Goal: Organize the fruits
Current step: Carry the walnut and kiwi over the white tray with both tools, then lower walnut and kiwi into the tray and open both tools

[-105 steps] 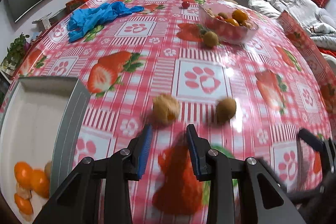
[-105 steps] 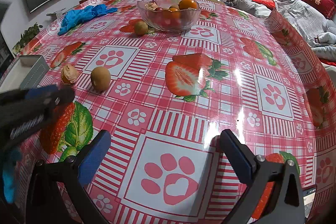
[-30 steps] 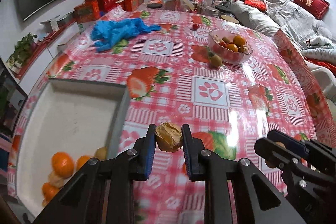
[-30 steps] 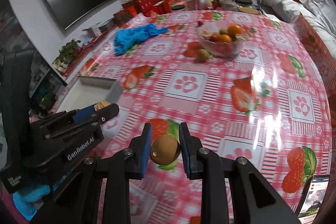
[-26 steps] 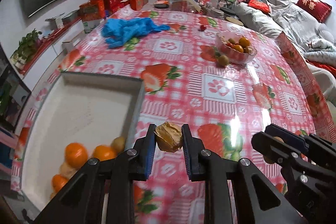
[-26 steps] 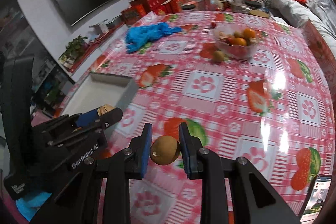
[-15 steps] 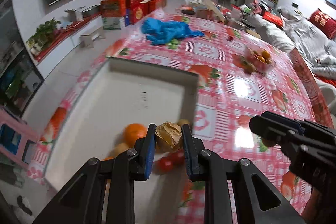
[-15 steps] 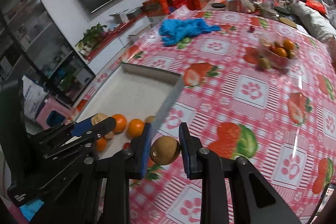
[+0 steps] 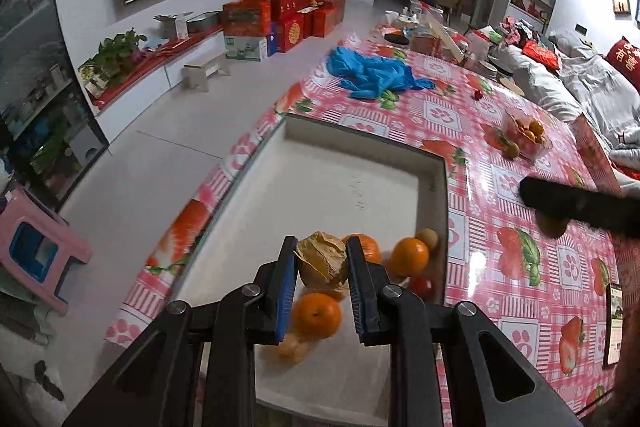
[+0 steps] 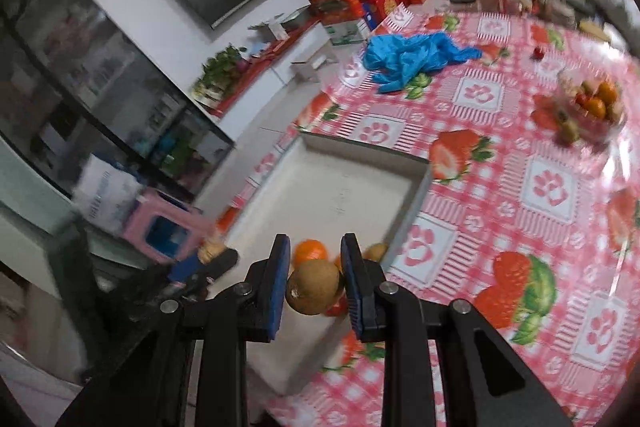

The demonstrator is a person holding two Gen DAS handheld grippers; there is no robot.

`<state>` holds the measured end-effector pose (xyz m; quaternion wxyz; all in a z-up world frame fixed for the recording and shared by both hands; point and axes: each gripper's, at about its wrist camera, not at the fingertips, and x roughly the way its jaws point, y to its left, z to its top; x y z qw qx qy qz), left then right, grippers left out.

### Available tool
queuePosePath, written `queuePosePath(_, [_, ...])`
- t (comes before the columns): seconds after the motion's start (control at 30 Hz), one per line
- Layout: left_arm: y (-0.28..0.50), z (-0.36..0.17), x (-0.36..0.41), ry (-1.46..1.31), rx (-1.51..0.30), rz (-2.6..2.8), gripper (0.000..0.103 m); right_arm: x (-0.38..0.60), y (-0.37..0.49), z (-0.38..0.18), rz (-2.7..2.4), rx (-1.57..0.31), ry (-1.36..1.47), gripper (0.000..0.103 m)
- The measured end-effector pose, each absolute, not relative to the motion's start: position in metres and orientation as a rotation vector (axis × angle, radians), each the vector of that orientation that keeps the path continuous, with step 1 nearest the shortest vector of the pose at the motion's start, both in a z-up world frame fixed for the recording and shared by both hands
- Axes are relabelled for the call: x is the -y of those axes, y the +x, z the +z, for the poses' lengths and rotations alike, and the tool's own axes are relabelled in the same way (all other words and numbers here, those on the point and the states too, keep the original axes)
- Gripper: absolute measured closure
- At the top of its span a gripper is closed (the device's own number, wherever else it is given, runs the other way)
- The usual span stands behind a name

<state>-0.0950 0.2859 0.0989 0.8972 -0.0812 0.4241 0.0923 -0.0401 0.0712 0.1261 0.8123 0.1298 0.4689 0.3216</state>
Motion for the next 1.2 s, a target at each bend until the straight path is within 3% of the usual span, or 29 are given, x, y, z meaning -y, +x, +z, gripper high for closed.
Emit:
queuePosePath(0.2, [-0.096,0.104,-0.297,-0.179,-0.872,0.191,0.078,-0.045,-0.026,0.142,0.702,-1.022,0.403,0.074])
queuePosePath(0.43, [-0.093,0.124,-0.302,-0.153,-0.842,0.174,0.078,-0.051,-0.023,0.165,0.701,-0.988,0.364,0.074])
queuePosePath(0.83, [-0.086,0.068,-0.276,-0.106,-0.974,0.222,0.078,-0.118,-0.035,0.092,0.694,-1.122,0.128,0.074])
queuePosePath(1.2, [-0.079,0.046,-0.27,-0.089,-1.026,0.231,0.078,-0.129,-0.027,0.066,0.68,-1.174,0.085,0.074])
